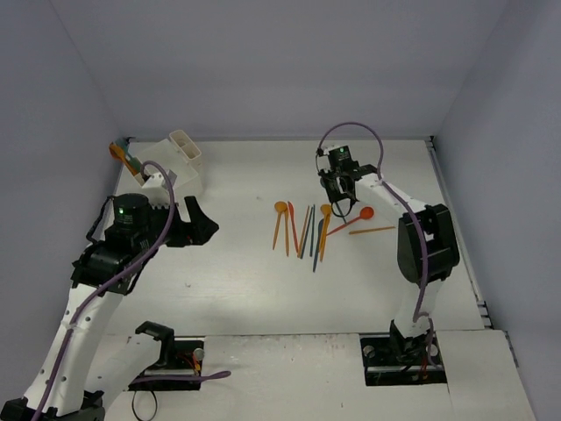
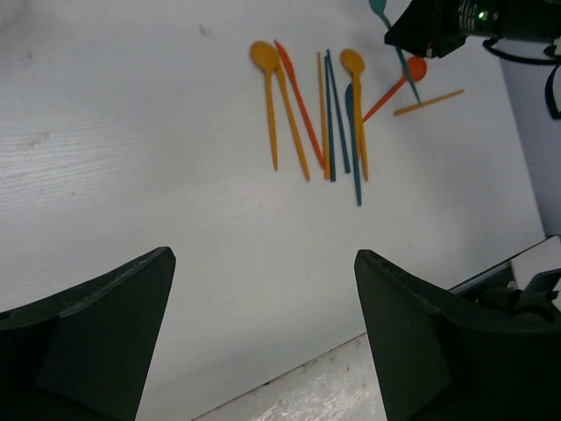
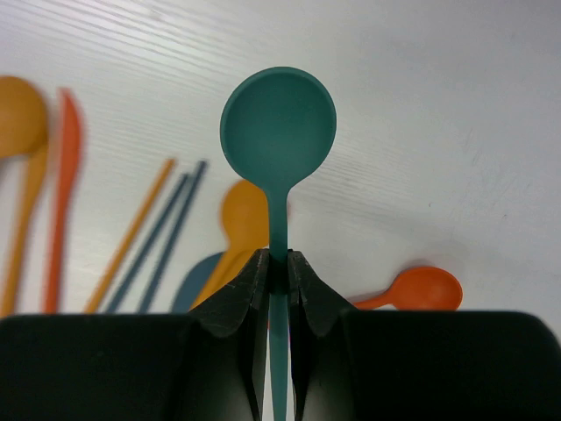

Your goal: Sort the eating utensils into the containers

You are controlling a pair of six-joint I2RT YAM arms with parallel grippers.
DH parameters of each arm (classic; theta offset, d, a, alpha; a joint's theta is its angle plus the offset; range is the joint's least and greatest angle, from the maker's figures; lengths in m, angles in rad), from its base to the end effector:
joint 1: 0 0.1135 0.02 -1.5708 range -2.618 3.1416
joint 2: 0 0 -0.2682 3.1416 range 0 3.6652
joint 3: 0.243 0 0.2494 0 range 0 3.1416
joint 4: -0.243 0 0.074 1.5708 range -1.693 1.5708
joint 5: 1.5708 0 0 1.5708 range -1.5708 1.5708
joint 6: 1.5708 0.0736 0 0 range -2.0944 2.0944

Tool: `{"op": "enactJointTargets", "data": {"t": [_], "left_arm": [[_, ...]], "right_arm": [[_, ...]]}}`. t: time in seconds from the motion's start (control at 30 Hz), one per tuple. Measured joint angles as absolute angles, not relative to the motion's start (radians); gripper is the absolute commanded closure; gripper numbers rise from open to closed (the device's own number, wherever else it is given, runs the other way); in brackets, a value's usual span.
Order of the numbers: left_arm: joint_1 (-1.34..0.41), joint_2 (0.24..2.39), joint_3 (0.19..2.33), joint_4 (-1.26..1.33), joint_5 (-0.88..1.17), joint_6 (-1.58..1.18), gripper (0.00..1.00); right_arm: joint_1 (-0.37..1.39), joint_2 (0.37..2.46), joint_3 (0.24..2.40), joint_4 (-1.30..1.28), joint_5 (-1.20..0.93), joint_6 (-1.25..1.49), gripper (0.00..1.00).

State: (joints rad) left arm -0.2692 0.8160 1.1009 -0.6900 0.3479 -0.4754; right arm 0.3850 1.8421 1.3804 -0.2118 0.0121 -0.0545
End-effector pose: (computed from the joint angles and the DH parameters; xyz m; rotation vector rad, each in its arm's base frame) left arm 0.1700 -0.0729 0.3781 0.0250 2.0444 -0.8195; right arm 0.4180 0.1684 0.2257 -0.4839 2.1967 0.1647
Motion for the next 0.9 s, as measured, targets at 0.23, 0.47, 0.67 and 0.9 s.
{"op": "enactJointTargets", "data": {"t": [0.23, 0.47, 0.67, 0.9], "left_arm": [[-0.279, 0.888, 1.194, -0.521, 0.405, -0.562, 0.19], [-0.384, 1.02, 1.309, -0.421, 0.382, -0.529, 0.26], [-0.502, 1.073, 1.365, -0.389, 0.284, -0.472, 0.36], [-0.583, 1.11, 1.365, -0.417, 0.145, -0.415, 0.4]], "right_arm": [[0.611, 1.583, 1.392, -0.211, -0.012, -0.019, 1.0], [0.848, 1.484, 1.435, -0.212, -0.023, 0.041, 1.0], [0.959, 1.472, 1.446, -0.214, 0.005, 0.066, 1.0], [0.97, 1.454, 1.446, -0.217, 0.042, 0.081, 1.0]]}}
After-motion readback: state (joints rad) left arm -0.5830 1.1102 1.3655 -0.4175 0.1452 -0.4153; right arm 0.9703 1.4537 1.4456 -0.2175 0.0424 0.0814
